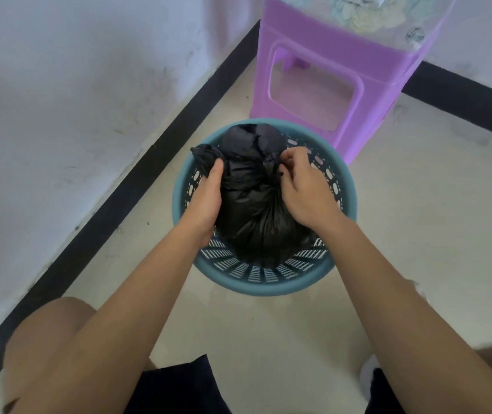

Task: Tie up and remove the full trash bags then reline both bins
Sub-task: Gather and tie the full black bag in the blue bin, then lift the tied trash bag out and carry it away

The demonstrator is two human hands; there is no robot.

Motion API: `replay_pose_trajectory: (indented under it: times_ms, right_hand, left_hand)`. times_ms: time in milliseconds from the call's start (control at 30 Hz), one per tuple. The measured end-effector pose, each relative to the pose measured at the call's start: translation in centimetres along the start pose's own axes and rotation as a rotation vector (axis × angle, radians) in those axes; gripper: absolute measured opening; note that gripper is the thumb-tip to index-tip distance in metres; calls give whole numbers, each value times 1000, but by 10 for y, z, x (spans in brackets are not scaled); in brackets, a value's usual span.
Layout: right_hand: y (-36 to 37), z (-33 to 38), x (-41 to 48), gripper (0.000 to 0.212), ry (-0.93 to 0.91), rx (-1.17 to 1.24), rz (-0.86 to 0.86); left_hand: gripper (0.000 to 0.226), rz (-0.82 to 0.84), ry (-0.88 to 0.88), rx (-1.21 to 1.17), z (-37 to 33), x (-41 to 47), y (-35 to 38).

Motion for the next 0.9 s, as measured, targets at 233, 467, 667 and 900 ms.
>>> replay_pose_trajectory:
  times_ms: [233, 467, 667, 900]
  right_hand:
    - [-9, 3, 3, 46, 50, 110, 82]
    - [-113, 108, 12, 65, 4, 358, 211]
    - [-248, 274, 55, 50, -139, 78, 315]
    - [-401, 512, 91, 28, -374, -102, 344]
  left_hand:
    - [67, -254, -18, -6, -13, -16, 4]
    - [36, -361, 39, 53, -99, -135, 35]
    - [23, -482, 195, 268, -244, -305, 42]
    - [67, -615, 434, 663, -419, -539, 22]
Point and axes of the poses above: each hand's wrist, its own x-axis towards the middle knuckle, its own y-axis out of the palm, z = x × y, the point moved 2 cm from there along x, towards the middle knuckle, and after that the axes turned 13 degrees about -y, right-handed, at the moved point
